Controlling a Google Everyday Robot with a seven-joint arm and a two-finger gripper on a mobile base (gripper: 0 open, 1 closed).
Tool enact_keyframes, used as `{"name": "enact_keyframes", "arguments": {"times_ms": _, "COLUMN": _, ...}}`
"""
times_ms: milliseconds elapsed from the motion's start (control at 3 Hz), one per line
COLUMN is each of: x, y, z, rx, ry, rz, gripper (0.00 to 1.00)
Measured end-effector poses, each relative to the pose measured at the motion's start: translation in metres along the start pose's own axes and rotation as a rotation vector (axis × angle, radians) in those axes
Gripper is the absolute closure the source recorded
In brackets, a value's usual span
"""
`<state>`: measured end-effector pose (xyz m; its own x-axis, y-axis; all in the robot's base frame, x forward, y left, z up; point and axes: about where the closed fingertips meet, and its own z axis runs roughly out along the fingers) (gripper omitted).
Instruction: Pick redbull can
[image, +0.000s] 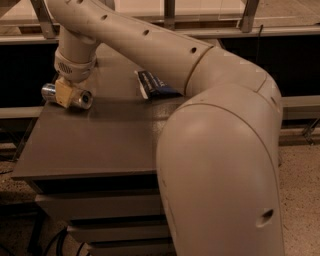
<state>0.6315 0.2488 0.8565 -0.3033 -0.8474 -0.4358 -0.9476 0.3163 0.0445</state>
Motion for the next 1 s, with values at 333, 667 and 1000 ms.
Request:
{"name": "enact_keyframes", "arguments": {"times_ms": 333, "x": 0.001, "y": -0.008, "z": -0.01, "rx": 0.023, "ry": 0.007, "rz": -0.006, "gripper": 1.0}}
{"name": "enact_keyframes", "arguments": {"times_ms": 667, "x": 0.0, "y": -0.017, "z": -0.022, "rx": 0.052, "ry": 0.015, "rz": -0.016, "gripper": 1.0}}
{"name": "enact_keyframes", "arguments": {"times_ms": 1000, "x": -0.001, "y": -0.028, "z": -0.038, "rx": 0.09, "ry": 0.02, "rz": -0.027, "gripper": 1.0}}
